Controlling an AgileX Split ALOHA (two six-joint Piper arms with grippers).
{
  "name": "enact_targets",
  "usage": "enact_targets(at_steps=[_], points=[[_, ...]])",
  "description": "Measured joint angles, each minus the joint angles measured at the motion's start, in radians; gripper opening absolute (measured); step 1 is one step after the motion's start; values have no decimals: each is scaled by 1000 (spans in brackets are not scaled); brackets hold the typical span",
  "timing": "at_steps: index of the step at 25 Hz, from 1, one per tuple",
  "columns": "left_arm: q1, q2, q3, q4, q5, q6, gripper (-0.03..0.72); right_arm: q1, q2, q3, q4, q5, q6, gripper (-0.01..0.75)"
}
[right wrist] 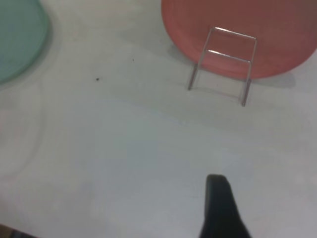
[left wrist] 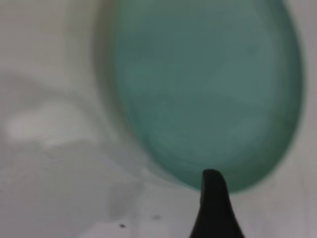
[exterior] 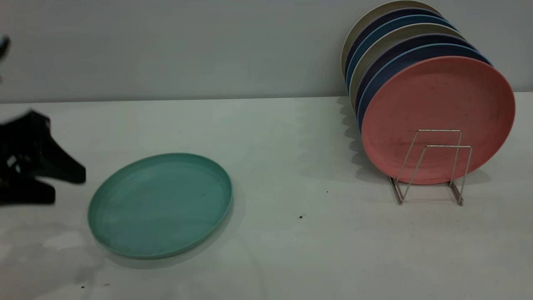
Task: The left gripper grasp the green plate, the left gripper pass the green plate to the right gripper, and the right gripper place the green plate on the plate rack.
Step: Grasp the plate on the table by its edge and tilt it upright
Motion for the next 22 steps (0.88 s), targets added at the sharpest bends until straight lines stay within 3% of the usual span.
enact_targets(at_steps=[5, 22], points=[[5, 172, -8, -221, 25, 207, 539, 0, 0, 0, 1, 0, -1, 494], [5, 369, -156, -257, 69, 235, 539, 0, 0, 0, 2, 0, -1, 494]])
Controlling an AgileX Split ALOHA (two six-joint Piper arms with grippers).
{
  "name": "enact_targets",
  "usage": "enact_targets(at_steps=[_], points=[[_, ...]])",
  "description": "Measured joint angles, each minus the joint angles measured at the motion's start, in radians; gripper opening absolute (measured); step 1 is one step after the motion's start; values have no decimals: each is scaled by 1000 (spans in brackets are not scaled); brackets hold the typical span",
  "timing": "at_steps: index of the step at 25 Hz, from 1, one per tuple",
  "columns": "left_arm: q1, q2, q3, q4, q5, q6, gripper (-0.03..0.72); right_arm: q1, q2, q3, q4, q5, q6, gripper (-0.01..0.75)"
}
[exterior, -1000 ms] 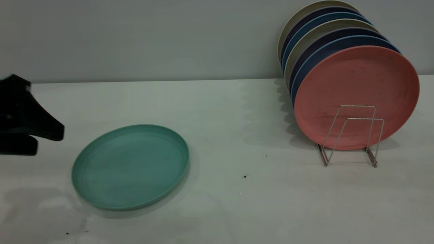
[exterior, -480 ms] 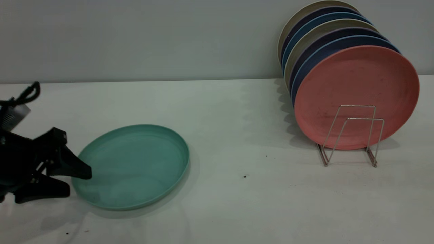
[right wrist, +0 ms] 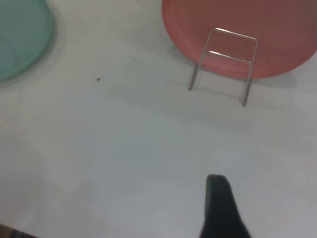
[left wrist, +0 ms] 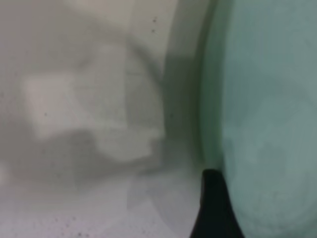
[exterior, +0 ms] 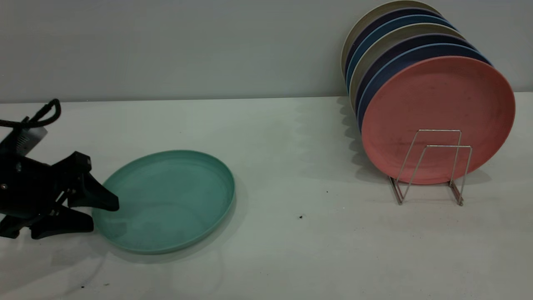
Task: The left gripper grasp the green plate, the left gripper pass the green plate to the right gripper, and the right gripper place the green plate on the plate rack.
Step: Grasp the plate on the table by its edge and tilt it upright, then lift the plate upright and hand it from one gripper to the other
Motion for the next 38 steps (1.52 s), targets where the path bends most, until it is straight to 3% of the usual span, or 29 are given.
enact_targets(at_steps=[6, 9, 12, 16, 18, 26, 34, 38], points=[[0, 46, -15, -1, 3, 1, 529, 0, 0, 0, 0, 0, 0, 494], [0, 62, -23, -1, 26, 6, 476, 0, 0, 0, 0, 0, 0, 494], [0, 66, -31, -1, 28, 6, 352, 0, 0, 0, 6, 0, 0, 494], [0, 66, -42, -5, 16, 5, 89, 0, 0, 0, 32, 1, 0, 494], [0, 66, -48, 1, -4, 6, 32, 0, 0, 0, 77, 1, 0, 494], [0, 18, -70, 2, -11, 102, 14, 0, 88, 0, 378, 18, -198, 494], [-6, -102, -70, 4, 3, 186, 12, 0, 378, 0, 823, -31, -675, 494], [-59, -142, -70, 12, 11, 211, 12, 0, 559, -2, 1053, -48, -942, 494]])
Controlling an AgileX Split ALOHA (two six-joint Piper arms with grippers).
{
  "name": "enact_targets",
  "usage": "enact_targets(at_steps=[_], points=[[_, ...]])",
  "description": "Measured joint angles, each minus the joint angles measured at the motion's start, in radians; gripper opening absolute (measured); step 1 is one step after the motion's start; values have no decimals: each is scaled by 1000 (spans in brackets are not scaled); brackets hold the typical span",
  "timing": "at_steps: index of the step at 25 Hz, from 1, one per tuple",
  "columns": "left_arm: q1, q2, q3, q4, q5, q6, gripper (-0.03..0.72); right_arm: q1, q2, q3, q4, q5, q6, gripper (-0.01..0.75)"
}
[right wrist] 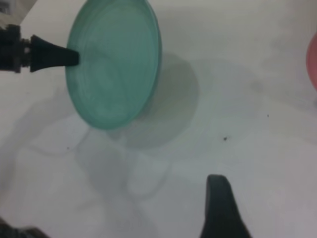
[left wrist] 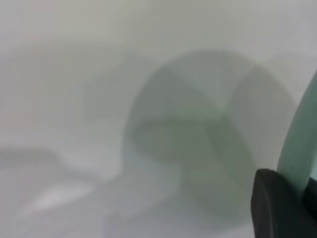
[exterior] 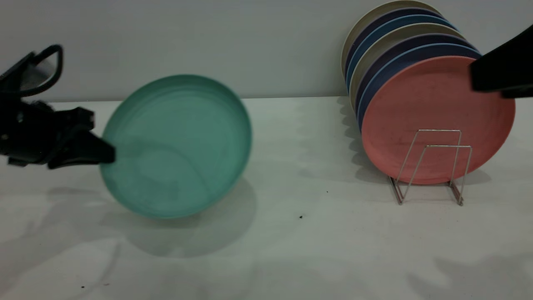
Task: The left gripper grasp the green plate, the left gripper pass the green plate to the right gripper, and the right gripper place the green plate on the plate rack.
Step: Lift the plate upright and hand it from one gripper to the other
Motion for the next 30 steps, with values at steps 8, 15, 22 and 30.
enact_targets(at_steps=[8, 15, 22, 30], points=[[-141, -8, -2, 56, 33, -23, 12, 0, 301, -25, 292, 71, -377, 494], [-254, -8, -11, 40, 37, -25, 12, 0, 453, -51, 303, 139, -434, 462], [-329, -8, -17, 7, 40, -25, 12, 0, 477, -54, 303, 186, -447, 453], [-411, -8, -60, 5, 43, -53, 12, 0, 477, -54, 303, 203, -447, 451]])
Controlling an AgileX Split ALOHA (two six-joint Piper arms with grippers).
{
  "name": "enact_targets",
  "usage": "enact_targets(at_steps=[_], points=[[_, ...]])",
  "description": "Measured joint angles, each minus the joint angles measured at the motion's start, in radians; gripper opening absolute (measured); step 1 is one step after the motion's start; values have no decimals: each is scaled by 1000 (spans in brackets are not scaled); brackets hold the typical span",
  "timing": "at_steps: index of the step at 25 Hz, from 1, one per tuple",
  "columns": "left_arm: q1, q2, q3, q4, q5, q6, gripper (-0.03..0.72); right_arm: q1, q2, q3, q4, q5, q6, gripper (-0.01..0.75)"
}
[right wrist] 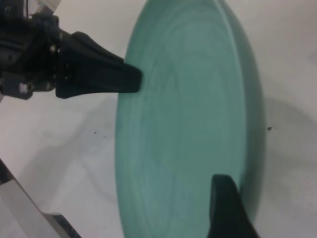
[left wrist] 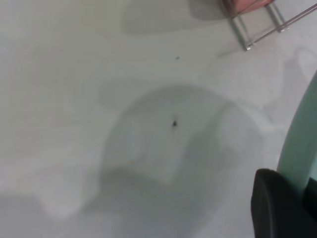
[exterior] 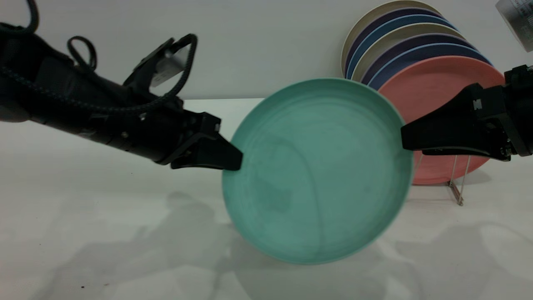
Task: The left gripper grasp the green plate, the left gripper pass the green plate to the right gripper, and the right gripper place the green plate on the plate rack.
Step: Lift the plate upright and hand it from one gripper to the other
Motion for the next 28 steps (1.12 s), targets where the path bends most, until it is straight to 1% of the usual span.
enact_targets(at_steps=[6, 8, 11, 15, 20, 22, 24, 26, 28], points=[[-37, 0, -23, 0, 7, -18, 12, 0, 0, 0, 0, 0, 1, 449], [-39, 1, -29, 0, 23, -19, 12, 0, 0, 0, 0, 0, 7, 435], [-39, 1, -29, 0, 59, -22, 12, 0, 0, 0, 0, 0, 10, 394], [-39, 2, -30, 0, 83, -22, 14, 0, 0, 0, 0, 2, 27, 302], [-39, 2, -30, 0, 114, -20, 21, 0, 0, 0, -7, -1, 80, 136], [-39, 2, -30, 3, 129, -20, 26, -2, 0, 0, -10, -22, 89, 98], [-39, 2, -30, 8, 150, -25, 45, -5, 0, 0, -11, -33, 89, 93], [-38, 2, -30, 11, 173, -38, 85, -6, 0, 0, -8, -42, 90, 90], [-36, 2, -31, 26, 206, -49, 171, -6, 0, 0, -8, -34, 89, 90]])
